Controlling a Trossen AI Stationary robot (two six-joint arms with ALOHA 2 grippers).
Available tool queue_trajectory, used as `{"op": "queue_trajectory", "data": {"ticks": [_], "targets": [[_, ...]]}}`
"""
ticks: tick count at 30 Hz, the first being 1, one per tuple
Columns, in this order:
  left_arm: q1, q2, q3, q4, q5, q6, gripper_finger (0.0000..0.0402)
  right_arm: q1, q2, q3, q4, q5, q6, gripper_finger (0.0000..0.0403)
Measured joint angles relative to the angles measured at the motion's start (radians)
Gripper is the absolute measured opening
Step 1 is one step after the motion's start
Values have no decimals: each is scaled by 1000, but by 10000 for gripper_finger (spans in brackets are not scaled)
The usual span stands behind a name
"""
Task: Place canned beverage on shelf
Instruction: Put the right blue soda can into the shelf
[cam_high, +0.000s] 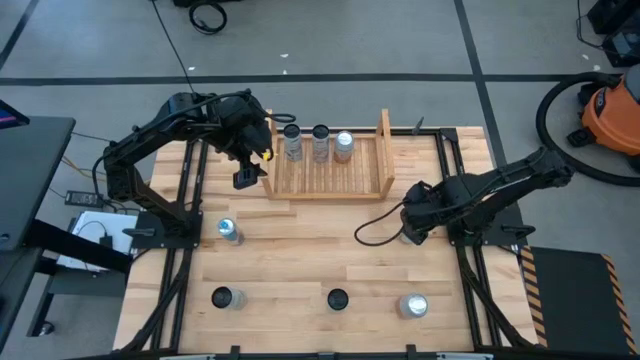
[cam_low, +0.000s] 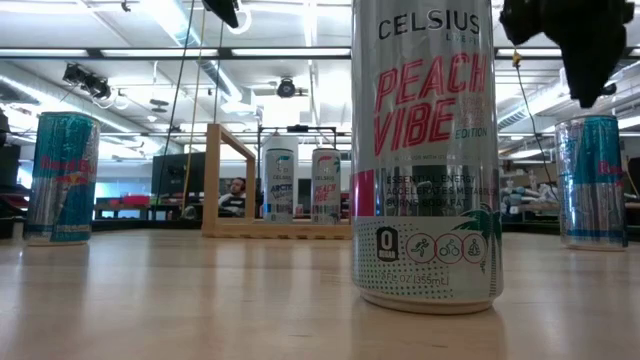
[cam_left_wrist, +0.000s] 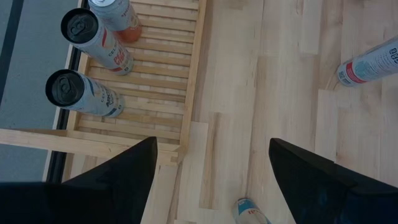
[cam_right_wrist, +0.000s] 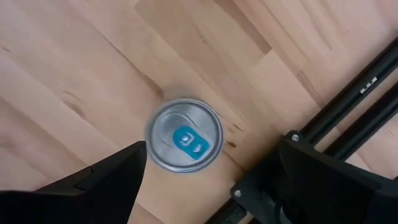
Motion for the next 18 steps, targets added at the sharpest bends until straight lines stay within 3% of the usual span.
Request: {"op": "queue_trajectory", "data": {"ticks": [6,18], "targets": [[1,0,0,0,0,0,311,0,0,-73,92,-73,-40,379],[1,0,0,7,0,-19,311,-10,-2,-174,179,-79,-60,379]]}}
